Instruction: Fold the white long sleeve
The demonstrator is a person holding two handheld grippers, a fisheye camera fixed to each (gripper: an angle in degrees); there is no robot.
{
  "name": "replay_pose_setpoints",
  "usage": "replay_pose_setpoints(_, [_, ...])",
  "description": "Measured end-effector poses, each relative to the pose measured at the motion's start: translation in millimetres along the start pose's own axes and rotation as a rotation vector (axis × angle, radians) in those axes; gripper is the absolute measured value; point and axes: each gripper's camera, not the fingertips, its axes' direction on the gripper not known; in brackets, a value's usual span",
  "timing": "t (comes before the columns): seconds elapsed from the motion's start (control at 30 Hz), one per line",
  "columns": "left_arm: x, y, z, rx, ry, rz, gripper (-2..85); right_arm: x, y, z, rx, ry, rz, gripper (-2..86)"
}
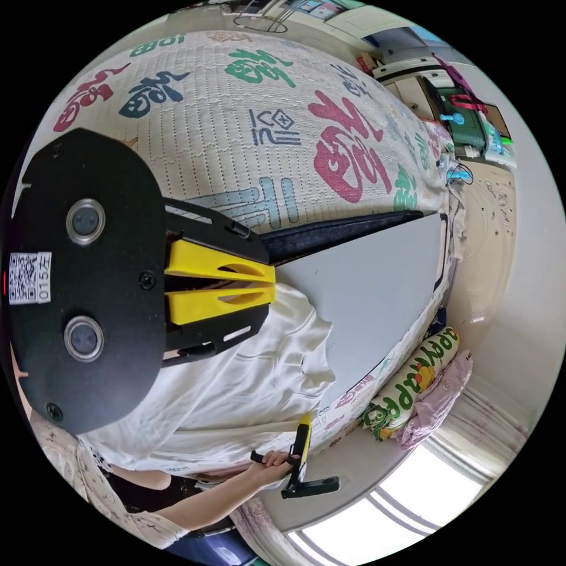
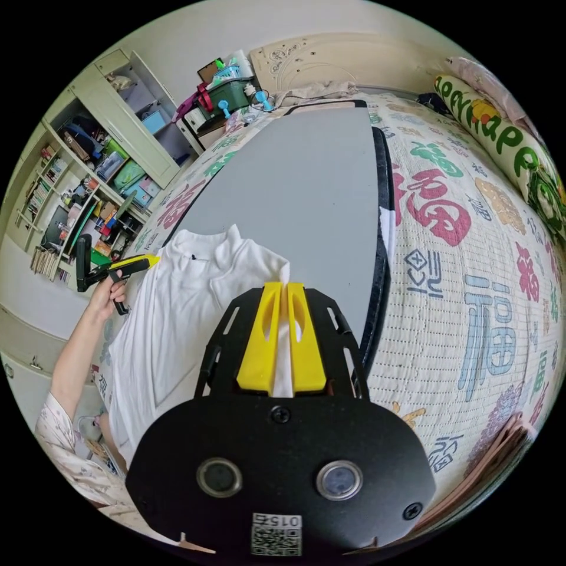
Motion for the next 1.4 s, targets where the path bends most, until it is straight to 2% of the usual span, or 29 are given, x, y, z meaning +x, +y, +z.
replay_pose_setpoints(0.17, [10.6, -15.0, -24.8, 0.029, -0.052, 0.074, -0.6, -6.7, -1.5, -27.6, 0.045, 0.026, -0.011, 0.4])
replay_pose_setpoints(0.3, [14.5, -30.1, -70.7, 0.172, -0.049, 0.038, -0.8, -7.7, -6.5, -75.0, 0.138, 0.055, 0.002, 0.4])
replay_pose_setpoints(0.47, [34.5, -31.9, -139.9, 0.329, 0.042, 0.083, -0.7, -13.7, 6.8, -158.3, 0.285, 0.004, -0.002, 0.4])
replay_pose_setpoints(0.6, [58.3, 39.2, -196.5, 0.342, 0.179, 0.245, -0.6, -36.1, 84.9, -223.0, 0.296, -0.111, -0.142, 0.4])
replay_pose_setpoints(0.73, [73.5, 165.2, -238.2, 0.261, 0.297, 0.321, -0.6, -62.9, 212.7, -267.0, 0.216, -0.181, -0.258, 0.5])
replay_pose_setpoints(0.83, [80.1, 267.7, -246.9, 0.195, 0.396, 0.336, -0.6, -82.9, 308.2, -268.4, 0.116, -0.215, -0.307, 0.5])
replay_pose_setpoints(0.93, [87.1, 351.5, -236.4, 0.08, 0.396, 0.36, -0.6, -91.9, 383.0, -251.8, -0.003, -0.237, -0.308, 0.7])
replay_pose_setpoints(1.03, [84.1, 389.9, -232.1, 0.013, 0.413, 0.328, -0.6, -95.5, 420.6, -240.6, -0.091, -0.221, -0.302, 0.9])
replay_pose_setpoints(1.17, [87.3, 407.5, -255.0, 0.041, 0.384, 0.34, -0.5, -104.0, 429.6, -266.1, -0.053, -0.168, -0.335, 1.6])
replay_pose_setpoints(1.3, [81.7, 424.2, -239.8, -0.116, 0.286, 0.343, 0.4, -104.5, 434.5, -263.0, -0.188, -0.122, -0.33, 5.2])
replay_pose_setpoints(1.4, [54.5, 422.1, -271.7, -0.033, 0.357, 0.299, 1.6, -87.2, 435.8, -286.9, -0.167, -0.178, -0.273, 6.2])
